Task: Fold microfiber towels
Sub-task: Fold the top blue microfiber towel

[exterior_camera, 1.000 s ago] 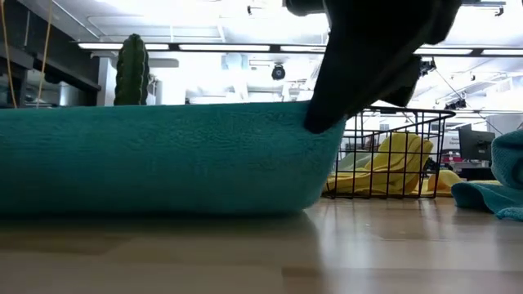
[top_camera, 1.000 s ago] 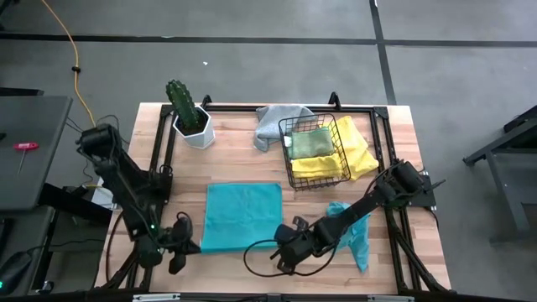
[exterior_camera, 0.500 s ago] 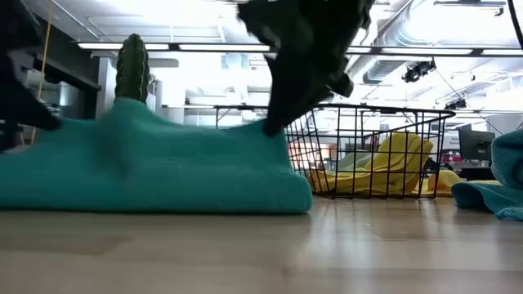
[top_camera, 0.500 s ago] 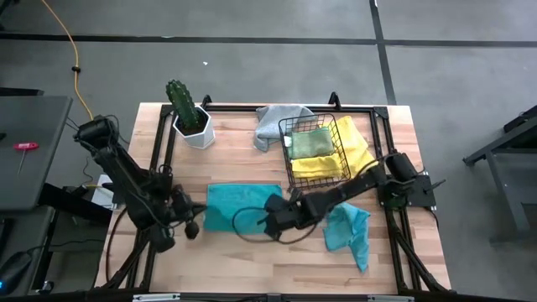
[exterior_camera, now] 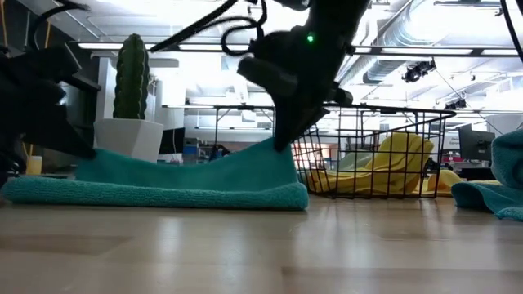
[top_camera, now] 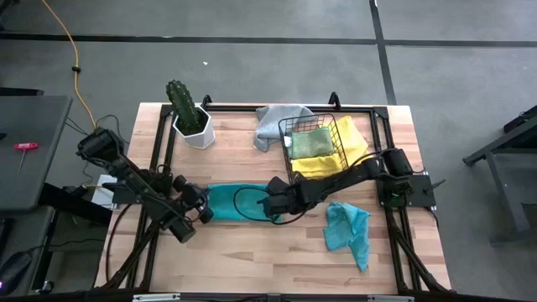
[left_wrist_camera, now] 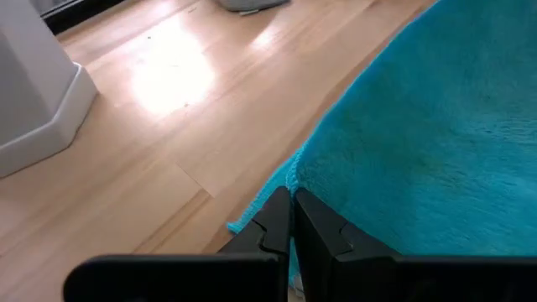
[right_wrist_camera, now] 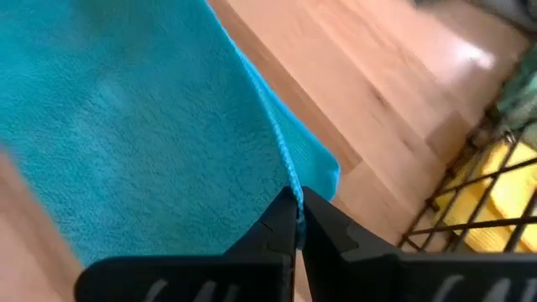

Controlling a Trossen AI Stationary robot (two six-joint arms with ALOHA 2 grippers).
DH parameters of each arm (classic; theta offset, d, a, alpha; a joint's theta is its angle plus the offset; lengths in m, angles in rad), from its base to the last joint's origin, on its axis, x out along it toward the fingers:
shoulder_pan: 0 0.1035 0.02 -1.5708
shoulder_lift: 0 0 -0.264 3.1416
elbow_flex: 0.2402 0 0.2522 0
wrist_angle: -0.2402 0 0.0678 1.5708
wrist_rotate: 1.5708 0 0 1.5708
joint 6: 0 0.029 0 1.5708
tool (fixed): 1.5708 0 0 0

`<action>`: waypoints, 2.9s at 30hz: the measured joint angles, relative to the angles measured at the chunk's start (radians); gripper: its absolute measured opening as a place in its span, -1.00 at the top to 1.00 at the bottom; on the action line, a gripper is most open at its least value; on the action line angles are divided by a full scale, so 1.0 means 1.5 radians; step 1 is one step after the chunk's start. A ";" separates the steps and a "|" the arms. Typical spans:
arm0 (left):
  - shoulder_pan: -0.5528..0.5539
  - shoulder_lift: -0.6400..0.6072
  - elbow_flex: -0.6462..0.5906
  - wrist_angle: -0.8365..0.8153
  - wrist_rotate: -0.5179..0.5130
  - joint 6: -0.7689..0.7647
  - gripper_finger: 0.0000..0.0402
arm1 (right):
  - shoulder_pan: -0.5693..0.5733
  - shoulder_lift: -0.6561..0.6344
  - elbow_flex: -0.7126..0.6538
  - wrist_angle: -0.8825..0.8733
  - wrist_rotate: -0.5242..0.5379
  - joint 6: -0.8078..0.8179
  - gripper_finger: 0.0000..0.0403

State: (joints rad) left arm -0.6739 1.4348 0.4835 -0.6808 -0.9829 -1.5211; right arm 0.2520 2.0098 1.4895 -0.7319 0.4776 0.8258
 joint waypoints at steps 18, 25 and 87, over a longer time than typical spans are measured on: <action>0.008 0.007 0.000 -0.008 0.051 0.024 0.77 | -0.008 0.003 -0.001 0.006 0.003 0.008 0.83; 0.008 -0.044 0.000 -0.017 0.061 0.084 0.51 | -0.004 0.003 0.018 0.007 0.042 -0.046 0.39; -0.167 0.004 0.018 0.190 0.349 0.387 0.51 | 0.093 0.119 0.051 0.074 -0.105 -0.414 0.21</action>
State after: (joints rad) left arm -0.9237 1.4414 0.5106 -0.3954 -0.4593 -0.9401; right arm 0.3920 2.1880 1.5661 -0.6209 0.3207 0.2051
